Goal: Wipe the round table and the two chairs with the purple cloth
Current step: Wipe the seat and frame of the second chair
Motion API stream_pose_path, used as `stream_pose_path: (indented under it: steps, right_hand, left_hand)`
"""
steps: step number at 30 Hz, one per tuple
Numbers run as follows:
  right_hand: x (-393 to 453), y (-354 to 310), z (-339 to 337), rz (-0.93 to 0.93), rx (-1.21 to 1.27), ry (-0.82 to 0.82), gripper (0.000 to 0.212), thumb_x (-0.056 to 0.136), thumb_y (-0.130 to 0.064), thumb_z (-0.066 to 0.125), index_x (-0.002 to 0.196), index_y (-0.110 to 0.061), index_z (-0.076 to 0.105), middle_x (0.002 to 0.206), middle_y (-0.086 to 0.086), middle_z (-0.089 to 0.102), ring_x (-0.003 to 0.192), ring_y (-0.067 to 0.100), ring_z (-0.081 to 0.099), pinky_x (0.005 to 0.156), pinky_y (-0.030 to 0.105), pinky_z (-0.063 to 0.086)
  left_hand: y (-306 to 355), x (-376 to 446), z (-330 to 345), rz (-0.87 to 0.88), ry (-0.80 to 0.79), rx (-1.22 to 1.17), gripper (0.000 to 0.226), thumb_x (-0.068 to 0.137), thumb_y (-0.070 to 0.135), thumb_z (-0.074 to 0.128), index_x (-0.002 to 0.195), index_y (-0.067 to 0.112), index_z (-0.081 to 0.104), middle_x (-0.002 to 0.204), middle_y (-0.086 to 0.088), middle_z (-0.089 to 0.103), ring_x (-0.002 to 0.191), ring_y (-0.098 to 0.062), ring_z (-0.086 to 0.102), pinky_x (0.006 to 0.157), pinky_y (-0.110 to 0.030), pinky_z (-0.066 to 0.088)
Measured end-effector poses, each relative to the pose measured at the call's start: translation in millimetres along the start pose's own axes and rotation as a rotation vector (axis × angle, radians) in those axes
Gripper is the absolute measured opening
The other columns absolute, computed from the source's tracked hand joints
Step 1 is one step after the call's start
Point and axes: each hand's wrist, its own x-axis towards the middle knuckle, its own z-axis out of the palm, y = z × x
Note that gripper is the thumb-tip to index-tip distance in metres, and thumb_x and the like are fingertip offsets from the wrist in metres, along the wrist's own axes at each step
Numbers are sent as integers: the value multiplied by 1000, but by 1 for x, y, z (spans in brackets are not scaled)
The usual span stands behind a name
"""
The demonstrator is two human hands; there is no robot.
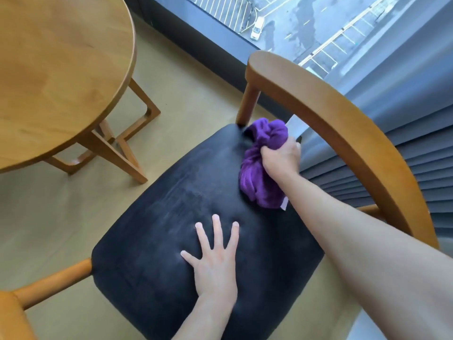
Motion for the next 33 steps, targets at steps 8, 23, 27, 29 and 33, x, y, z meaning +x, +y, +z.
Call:
stream_pose_path:
  steps: [8,23,27,29,33]
  right_hand:
    - [-66,-72,73,-620,-367,-300,44,77,-18,68,118,-14,56,126,10,45,109,38,53,91,40,48]
    - [-5,-67,49,-324,-274,-186,34,91,-26,62,122,-15,54,120,9,51,114,37,58,92,45,49]
    - [-11,-29,31,-240,-214,-93,37,89,-28,62,123,-16,54,115,9,50,110,38,59,90,46,49]
    - [-14,-10,20,-190,-202,-36,43,89,-30,65,129,-17,54,118,9,50,111,37,59,92,45,49]
    - [-31,27,6,-140,-188,29,53,87,-32,70,134,-16,52,121,10,48,110,37,59,91,43,50]
  left_hand:
    - [-1,1,-2,-4,-62,45,134,80,9,77,151,34,-34,156,-13,-47,148,-52,-25,106,-75,28]
    - [-3,6,5,-13,-49,53,137,83,12,77,146,36,-42,149,-13,-55,145,-54,-29,106,-75,26]
    - [-5,5,2,7,-43,62,137,83,21,79,146,37,-42,150,-13,-55,146,-53,-27,105,-73,30]
    - [-5,5,1,9,-32,72,143,79,25,82,144,36,-45,150,-13,-55,147,-53,-26,104,-72,33]
    - [-5,6,0,17,-26,87,151,71,25,88,144,34,-45,152,-16,-52,147,-54,-22,101,-70,39]
